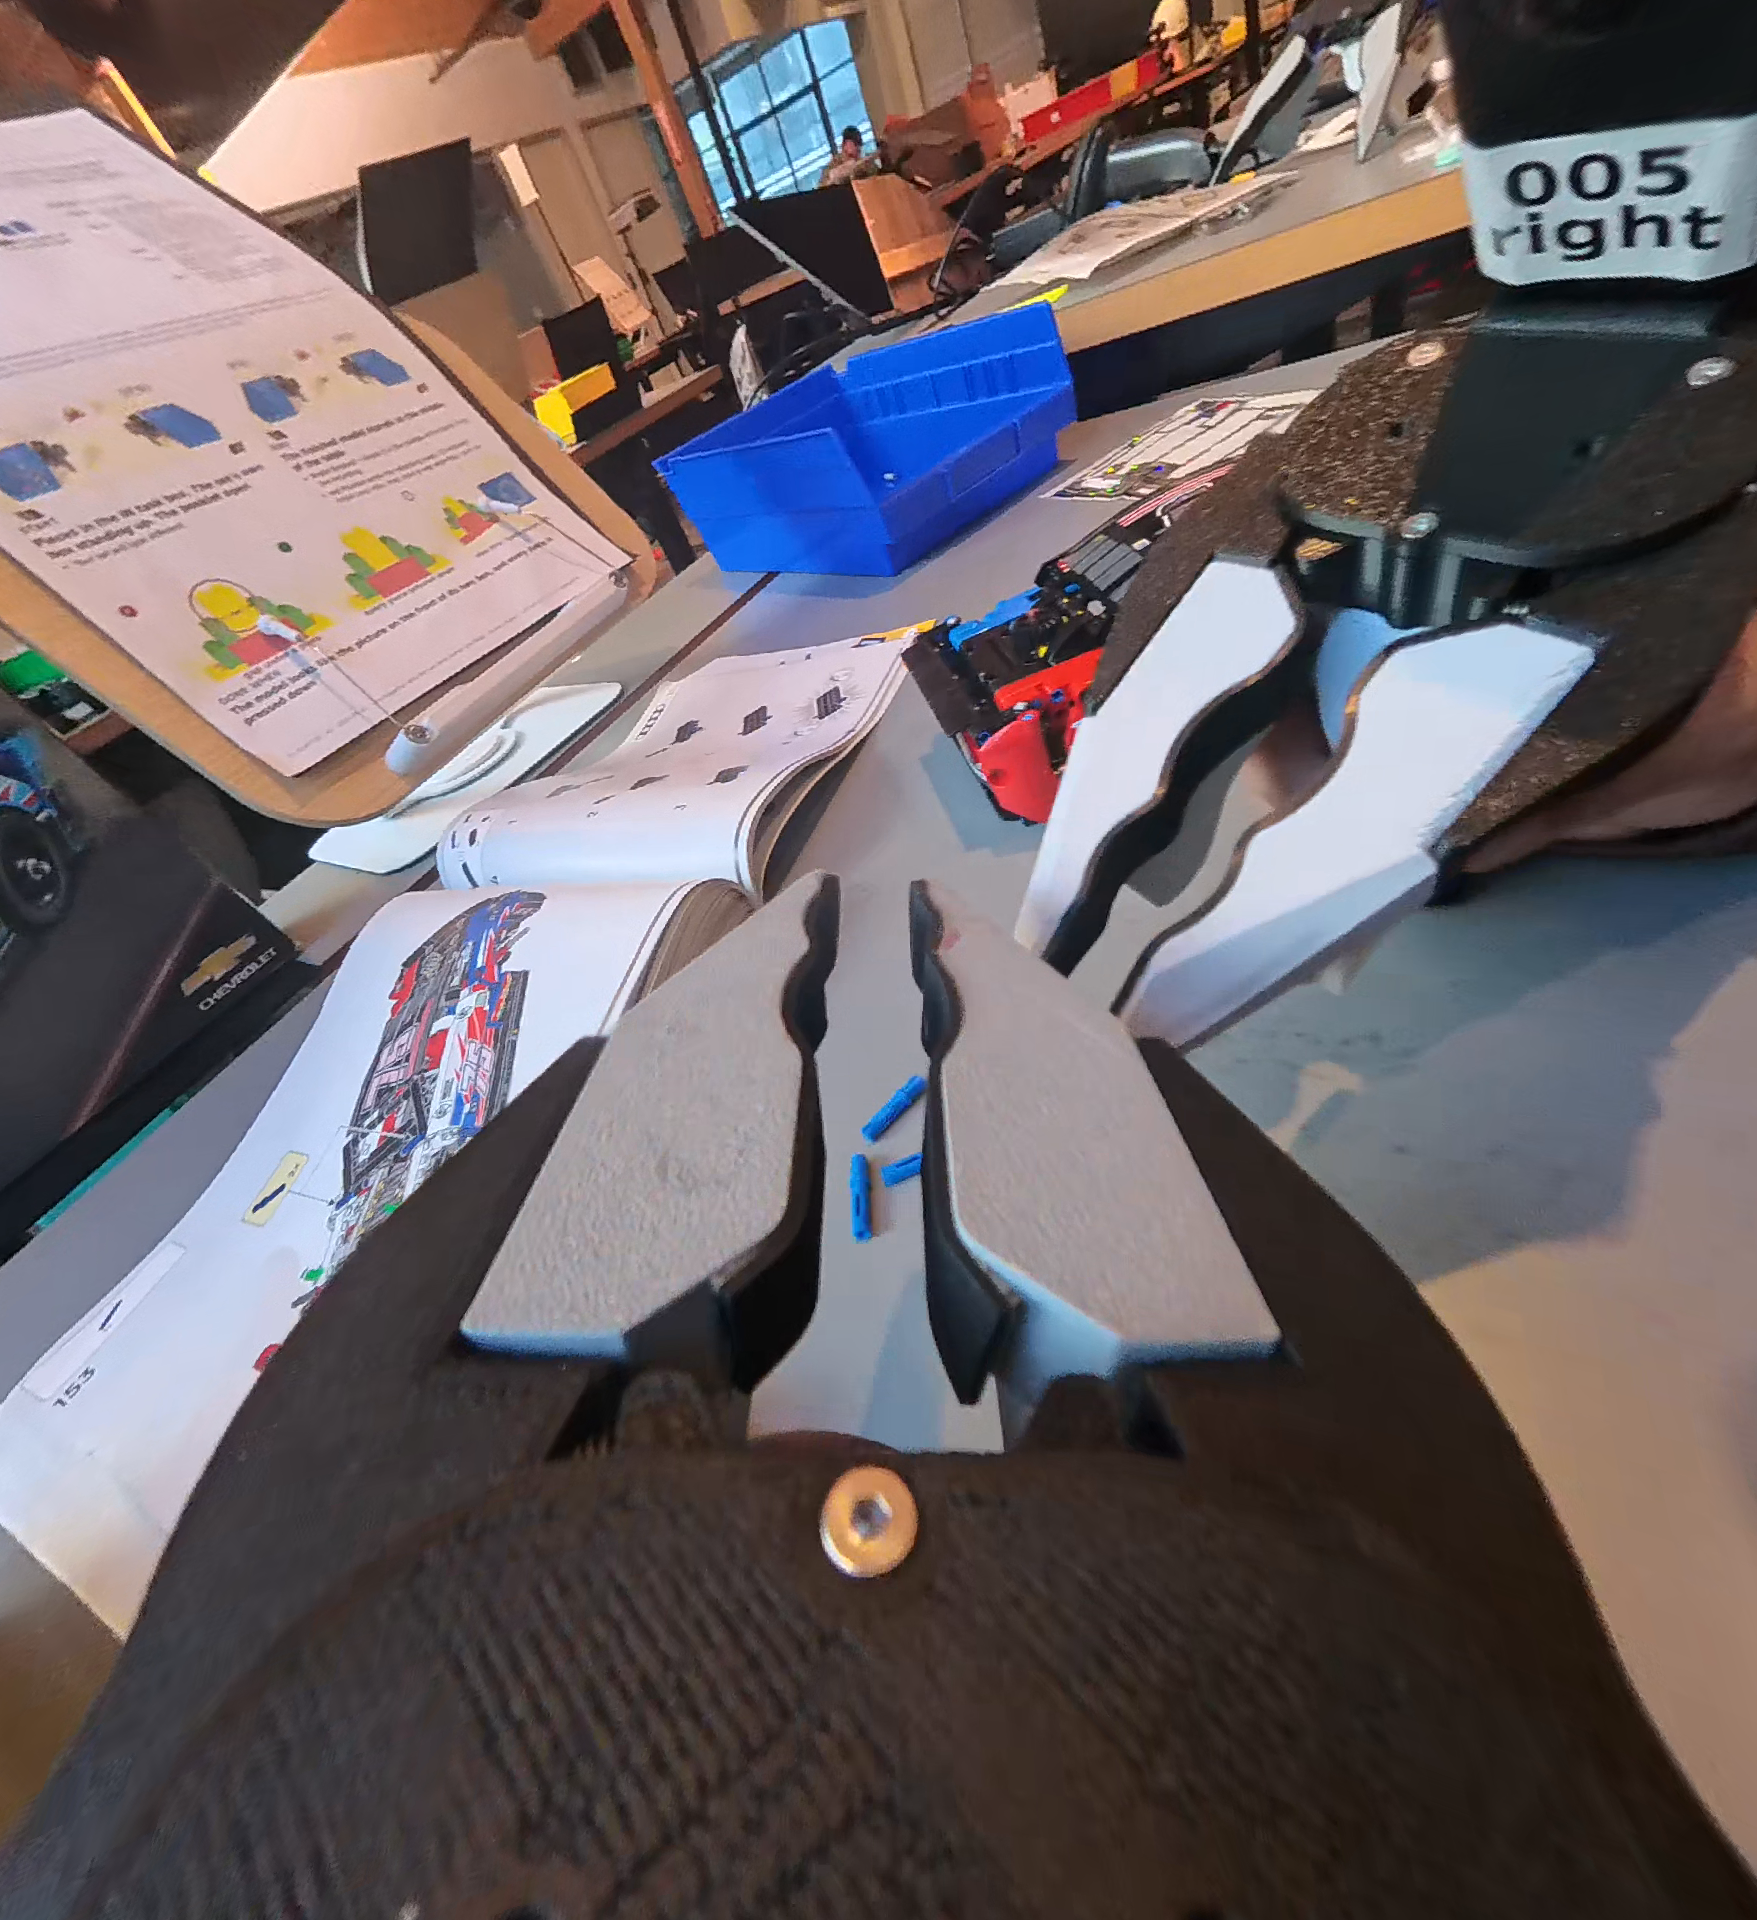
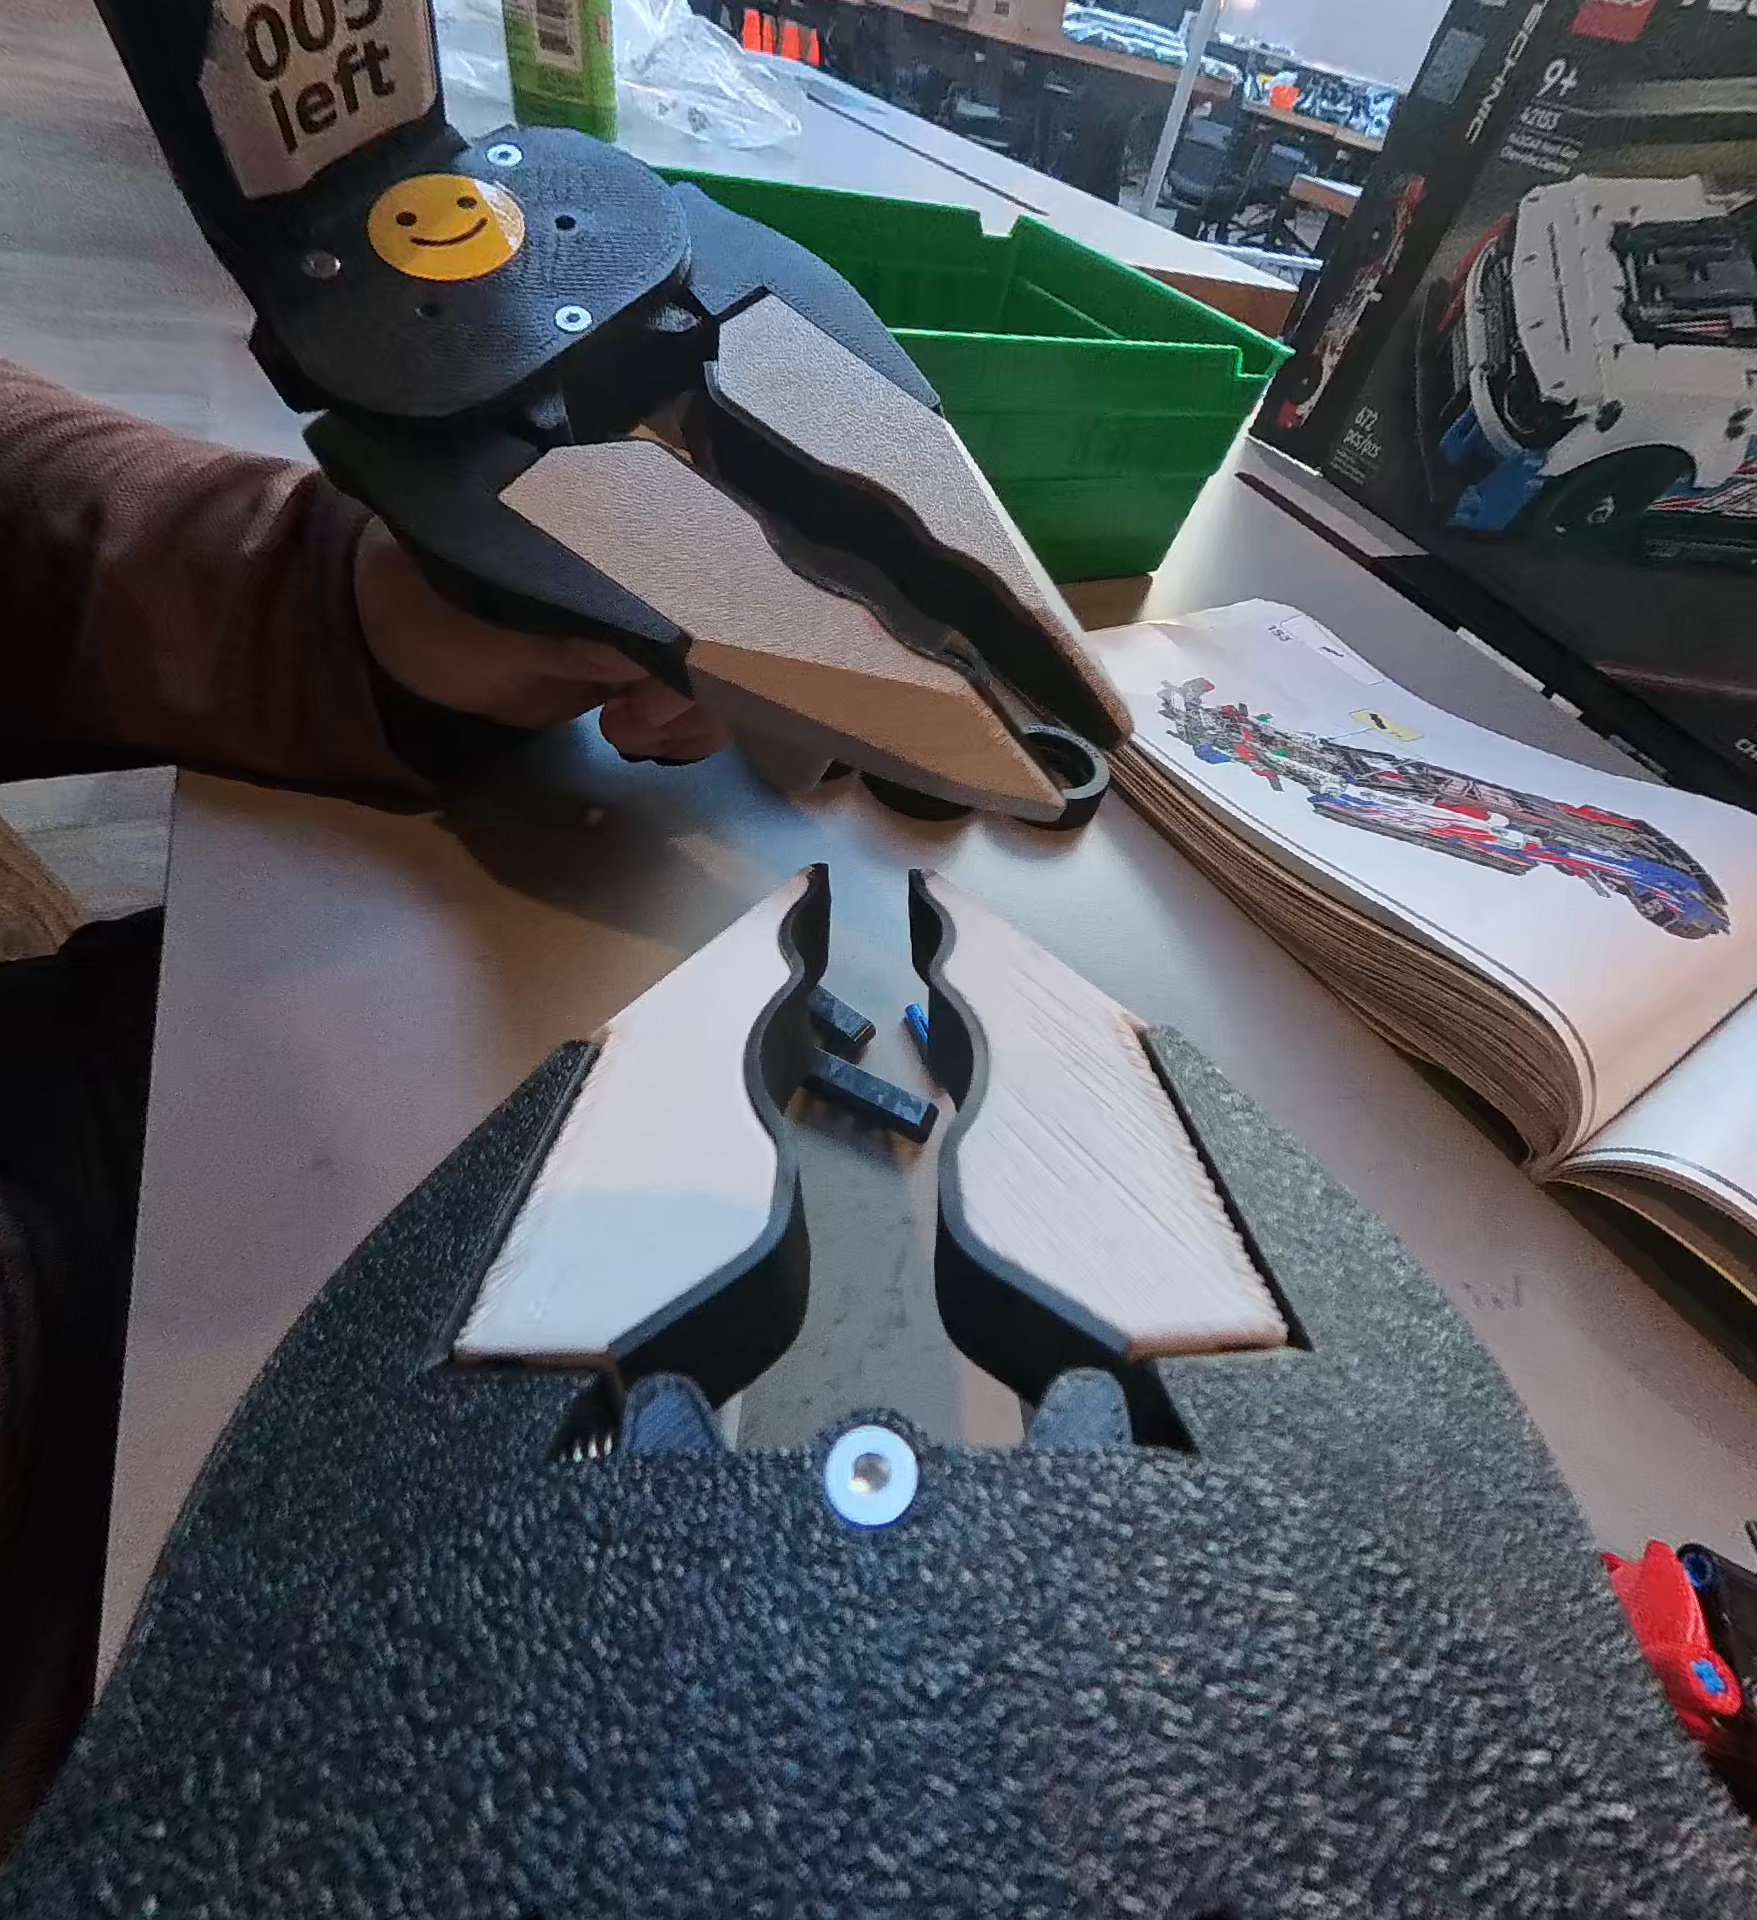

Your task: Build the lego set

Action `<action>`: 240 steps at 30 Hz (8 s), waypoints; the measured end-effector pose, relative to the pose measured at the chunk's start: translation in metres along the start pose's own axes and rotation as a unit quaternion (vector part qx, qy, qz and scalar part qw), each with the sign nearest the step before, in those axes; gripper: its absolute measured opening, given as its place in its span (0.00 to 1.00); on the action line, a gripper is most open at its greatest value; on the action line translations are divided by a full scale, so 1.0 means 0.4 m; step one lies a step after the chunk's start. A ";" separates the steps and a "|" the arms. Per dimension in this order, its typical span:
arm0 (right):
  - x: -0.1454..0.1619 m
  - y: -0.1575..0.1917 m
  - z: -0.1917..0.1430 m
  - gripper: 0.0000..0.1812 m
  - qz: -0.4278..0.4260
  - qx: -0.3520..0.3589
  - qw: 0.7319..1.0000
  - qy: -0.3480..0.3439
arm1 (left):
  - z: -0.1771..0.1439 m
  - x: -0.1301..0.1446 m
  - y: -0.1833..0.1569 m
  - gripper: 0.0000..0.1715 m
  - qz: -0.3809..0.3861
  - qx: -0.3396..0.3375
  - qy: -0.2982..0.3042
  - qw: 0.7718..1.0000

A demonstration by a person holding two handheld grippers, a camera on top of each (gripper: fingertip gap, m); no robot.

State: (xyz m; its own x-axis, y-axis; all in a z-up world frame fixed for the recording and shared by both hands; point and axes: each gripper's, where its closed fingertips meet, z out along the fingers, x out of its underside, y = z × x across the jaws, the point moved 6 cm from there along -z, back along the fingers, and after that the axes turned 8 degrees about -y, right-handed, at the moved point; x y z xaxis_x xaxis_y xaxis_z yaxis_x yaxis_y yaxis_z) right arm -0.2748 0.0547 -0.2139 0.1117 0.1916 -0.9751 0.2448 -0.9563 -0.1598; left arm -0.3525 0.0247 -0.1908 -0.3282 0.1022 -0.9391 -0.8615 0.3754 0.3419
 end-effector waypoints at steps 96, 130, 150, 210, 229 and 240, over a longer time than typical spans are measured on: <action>0.003 -0.042 0.027 0.28 0.018 0.006 1.000 0.003 | -0.110 0.026 -0.094 0.33 -0.084 0.047 0.061 0.993; 0.012 -0.028 0.041 0.17 0.019 -0.031 0.999 0.026 | -0.425 0.110 0.359 0.18 -0.091 0.064 0.355 0.928; 0.013 -0.037 0.044 0.15 0.019 -0.014 0.999 0.028 | -0.335 0.264 0.342 0.13 -0.038 0.219 0.478 0.850; 0.000 -0.023 0.015 0.05 -0.041 0.053 0.998 0.000 | -0.424 -0.071 0.239 0.28 -0.248 -0.152 0.165 0.943; -0.132 -0.017 0.326 0.21 0.098 -0.089 0.990 0.044 | -0.572 0.036 0.136 0.20 -0.256 -0.155 0.153 0.942; -0.137 0.095 0.367 0.00 0.089 -0.178 0.977 0.079 | -0.770 -0.016 0.280 0.25 -0.132 -0.260 0.277 0.916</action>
State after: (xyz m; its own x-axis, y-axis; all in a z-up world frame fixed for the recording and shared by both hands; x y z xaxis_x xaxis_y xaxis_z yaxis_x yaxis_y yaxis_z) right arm -0.4131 -0.0245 -0.1891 0.3233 0.0884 -0.9422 0.5240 -0.8458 0.1004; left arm -0.5662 -0.2176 -0.1359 -0.1036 -0.4651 -0.8792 -0.9598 -0.1850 0.2110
